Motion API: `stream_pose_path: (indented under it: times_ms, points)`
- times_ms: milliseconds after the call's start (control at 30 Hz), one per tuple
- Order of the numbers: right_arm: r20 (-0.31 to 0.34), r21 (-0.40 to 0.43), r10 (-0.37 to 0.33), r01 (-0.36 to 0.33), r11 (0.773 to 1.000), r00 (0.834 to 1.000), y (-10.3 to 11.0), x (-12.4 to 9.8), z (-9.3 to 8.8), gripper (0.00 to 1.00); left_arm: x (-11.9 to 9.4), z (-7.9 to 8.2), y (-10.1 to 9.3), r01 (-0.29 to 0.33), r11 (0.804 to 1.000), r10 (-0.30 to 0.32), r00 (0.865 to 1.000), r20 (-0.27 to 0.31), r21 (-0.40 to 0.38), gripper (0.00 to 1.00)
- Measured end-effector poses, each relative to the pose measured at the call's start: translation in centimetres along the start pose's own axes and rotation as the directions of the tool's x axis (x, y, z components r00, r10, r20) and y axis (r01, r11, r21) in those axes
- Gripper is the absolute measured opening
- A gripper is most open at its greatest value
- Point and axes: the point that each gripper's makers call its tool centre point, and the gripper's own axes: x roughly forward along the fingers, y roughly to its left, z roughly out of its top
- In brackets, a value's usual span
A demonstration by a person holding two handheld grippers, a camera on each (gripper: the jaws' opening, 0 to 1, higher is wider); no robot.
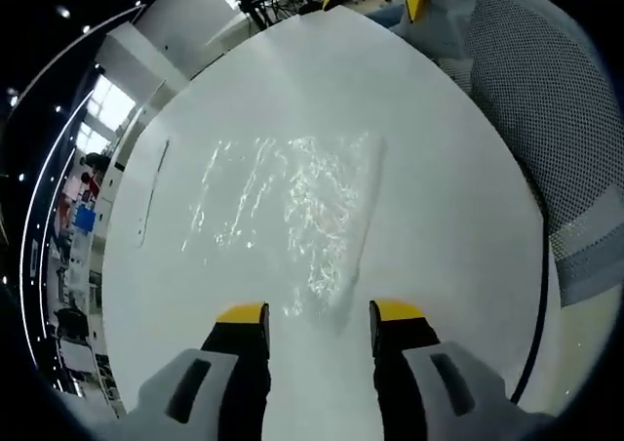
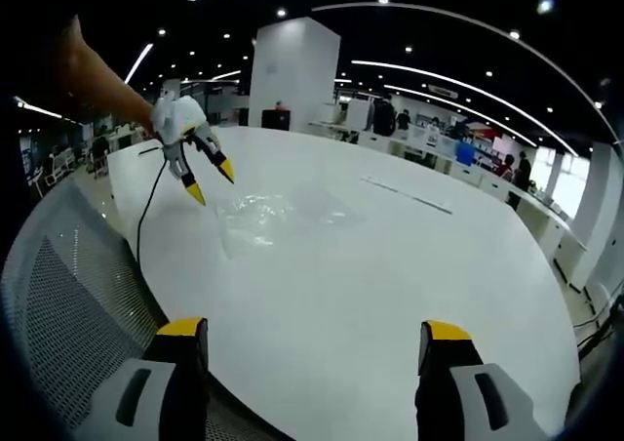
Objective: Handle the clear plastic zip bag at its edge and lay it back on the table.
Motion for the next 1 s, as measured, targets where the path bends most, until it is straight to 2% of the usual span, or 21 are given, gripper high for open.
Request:
stream_pose_path:
  times_ms: [133, 200, 267, 367, 633, 867, 1000]
  points:
    - [-0.008, -0.004, 0.007, -0.007, 1.0, 1.0, 0.1, 0.1, -0.1, 0.89, 0.5, -0.2, -0.4, 0.047, 0.998, -0.046, 0.999, -0.025, 0.051, 0.34]
    - [-0.009, -0.006, 0.005, -0.005, 1.0, 1.0, 0.1, 0.1, -0.1, 0.88, 0.7, -0.2, -0.5, 0.069, 0.996, -0.067, 0.997, -0.03, 0.053, 0.3]
    - [-0.011, -0.004, 0.002, -0.002, 1.0, 1.0, 0.0, 0.1, -0.2, 0.88, 1.0, -0.3, -0.5, 0.084, 0.995, -0.082, 0.996, -0.037, 0.061, 0.3]
    - [-0.015, -0.004, -0.003, 0.002, 1.0, 1.0, -0.1, 0.1, -0.3, 0.88, 1.2, -0.4, -0.5, 0.107, 0.992, -0.105, 0.993, -0.045, 0.061, 0.32]
    - [-0.023, -0.009, -0.007, 0.007, 1.0, 1.0, -0.2, 0.1, -0.4, 0.87, 1.5, -0.5, -0.3, 0.137, 0.989, -0.134, 0.99, -0.053, 0.055, 0.27]
    - [-0.024, -0.019, -0.011, 0.011, 1.0, 1.0, -0.2, 0.0, -0.4, 0.85, 1.6, -0.6, -0.9, 0.21, 0.977, -0.208, 0.977, -0.049, 0.037, 0.18]
    - [-0.026, -0.018, -0.013, 0.013, 1.0, 1.0, -0.2, 0.0, -0.4, 0.85, 1.7, -0.8, -1.0, 0.239, 0.97, -0.238, 0.97, -0.041, 0.033, 0.17]
